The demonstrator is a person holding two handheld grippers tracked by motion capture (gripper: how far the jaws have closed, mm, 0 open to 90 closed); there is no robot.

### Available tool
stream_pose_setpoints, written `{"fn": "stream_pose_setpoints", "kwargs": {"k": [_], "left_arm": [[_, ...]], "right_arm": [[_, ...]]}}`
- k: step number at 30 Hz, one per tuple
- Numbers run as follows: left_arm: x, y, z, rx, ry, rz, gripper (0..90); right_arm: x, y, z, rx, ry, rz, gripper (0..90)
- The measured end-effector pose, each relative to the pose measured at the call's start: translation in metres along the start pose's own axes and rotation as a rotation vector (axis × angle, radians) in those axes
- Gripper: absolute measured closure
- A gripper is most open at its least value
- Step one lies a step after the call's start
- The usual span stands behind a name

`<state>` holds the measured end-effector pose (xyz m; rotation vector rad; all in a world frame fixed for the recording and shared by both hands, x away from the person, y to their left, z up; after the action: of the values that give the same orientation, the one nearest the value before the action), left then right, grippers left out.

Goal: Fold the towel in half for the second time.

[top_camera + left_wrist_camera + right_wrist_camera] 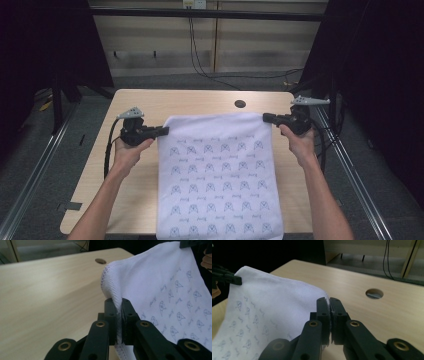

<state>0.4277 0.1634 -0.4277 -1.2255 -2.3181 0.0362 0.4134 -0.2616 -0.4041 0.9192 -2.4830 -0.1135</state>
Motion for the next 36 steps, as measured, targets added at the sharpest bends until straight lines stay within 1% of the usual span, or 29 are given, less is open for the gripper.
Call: {"fn": "stream_pose_setpoints", "kwargs": {"k": [3,5,6,7,9,10,12,13,14,15,16,17,18,19,20,21,23,24,25,26,27,28,29,30,31,32,33,34,36], "left_arm": [[0.002,0.004,-0.019,-0.001,-0.029,-0.007,85.9],[0.005,0.003,-0.033,-0.013,-0.05,-0.017,86.0],[0.006,0.003,-0.042,-0.032,-0.053,-0.029,86.0],[0.007,0.004,-0.047,-0.038,-0.05,-0.036,86.0],[0.011,0.006,-0.06,-0.048,-0.057,-0.057,85.9],[0.014,0.008,-0.066,-0.044,-0.076,-0.063,86.0],[0.021,0.008,-0.078,-0.03,-0.111,-0.059,86.0],[0.023,0.008,-0.084,-0.045,-0.121,-0.069,86.0],[0.026,0.007,-0.09,-0.047,-0.136,-0.07,86.0],[0.029,0.005,-0.096,-0.054,-0.145,-0.07,86.0],[0.033,0.002,-0.099,-0.074,-0.157,-0.086,85.9],[0.036,-0.003,-0.1,-0.084,-0.17,-0.068,86.0],[0.039,-0.007,-0.097,-0.089,-0.17,-0.041,86.0],[0.04,-0.011,-0.092,-0.097,-0.165,-0.043,86.0],[0.04,-0.013,-0.085,-0.111,-0.15,-0.038,86.0],[0.039,-0.016,-0.078,-0.114,-0.13,-0.028,86.0],[0.039,-0.021,-0.062,-0.113,-0.107,-0.014,86.0],[0.04,-0.024,-0.054,-0.109,-0.091,-0.01,86.0],[0.042,-0.028,-0.046,-0.116,-0.082,-0.011,85.9],[0.045,-0.032,-0.038,-0.108,-0.076,0.013,85.9],[0.049,-0.036,-0.031,-0.099,-0.077,0.027,85.9],[0.053,-0.04,-0.024,-0.107,-0.072,0.034,85.9],[0.057,-0.044,-0.017,-0.096,-0.069,0.055,86.0],[0.06,-0.048,-0.01,-0.098,-0.059,0.068,85.9],[0.062,-0.052,-0.003,-0.106,-0.043,0.074,85.9],[0.064,-0.058,0.005,-0.096,-0.038,0.084,85.9],[0.066,-0.065,0.014,-0.084,-0.036,0.107,85.9],[0.067,-0.071,0.023,-0.085,-0.018,0.125,86.0],[0.069,-0.085,0.042,-0.102,0.026,0.137,86.0]], "right_arm": [[0.002,-0.003,-0.016,0.004,-0.014,0.006,87.1],[0.002,-0.005,-0.027,0.009,-0.018,0.011,87.2],[0.002,-0.005,-0.033,0.013,-0.019,0.016,87.3],[0.003,-0.005,-0.04,0.021,-0.031,0.021,87.3],[0.003,-0.004,-0.05,0.037,-0.031,0.026,87.3],[0.004,-0.004,-0.055,0.041,-0.039,0.029,87.3],[0.006,-0.004,-0.065,0.049,-0.046,0.033,87.4],[0.006,-0.003,-0.07,0.052,-0.05,0.039,87.4],[0.007,-0.002,-0.075,0.062,-0.052,0.041,87.4],[0.008,0.0,-0.081,0.073,-0.067,0.044,87.6],[0.01,0.004,-0.086,0.074,-0.09,0.032,87.7],[0.012,0.008,-0.088,0.083,-0.105,0.02,87.7],[0.013,0.013,-0.088,0.097,-0.107,0.016,87.7],[0.014,0.017,-0.086,0.111,-0.102,0.006,87.7],[0.016,0.021,-0.081,0.119,-0.094,-0.001,87.7],[0.017,0.022,-0.076,0.123,-0.09,-0.009,87.7],[0.022,0.023,-0.063,0.111,-0.09,-0.035,87.7],[0.024,0.024,-0.054,0.111,-0.076,-0.039,87.7],[0.028,0.025,-0.046,0.11,-0.069,-0.047,87.7],[0.032,0.027,-0.037,0.107,-0.06,-0.055,87.7],[0.037,0.03,-0.029,0.114,-0.055,-0.061,87.7],[0.043,0.033,-0.021,0.114,-0.048,-0.072,87.7],[0.048,0.038,-0.014,0.113,-0.043,-0.085,87.7],[0.052,0.043,-0.006,0.121,-0.032,-0.1,87.7],[0.055,0.048,0.002,0.131,-0.005,-0.105,87.7],[0.057,0.054,0.009,0.141,0.021,-0.105,87.7],[0.06,0.061,0.016,0.15,0.036,-0.112,87.7],[0.064,0.067,0.023,0.155,0.049,-0.122,87.7],[0.073,0.077,0.038,0.166,0.07,-0.132,87.7]]}}
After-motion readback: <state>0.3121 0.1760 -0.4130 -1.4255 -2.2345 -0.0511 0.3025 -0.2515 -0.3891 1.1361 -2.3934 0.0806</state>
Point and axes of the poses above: each handheld gripper's, and its own axes: x roughly backward along the jaws, z roughly out of its underside, y roughly to its left, the point moved 5 cm from there along -x, roughly forward along the jaws
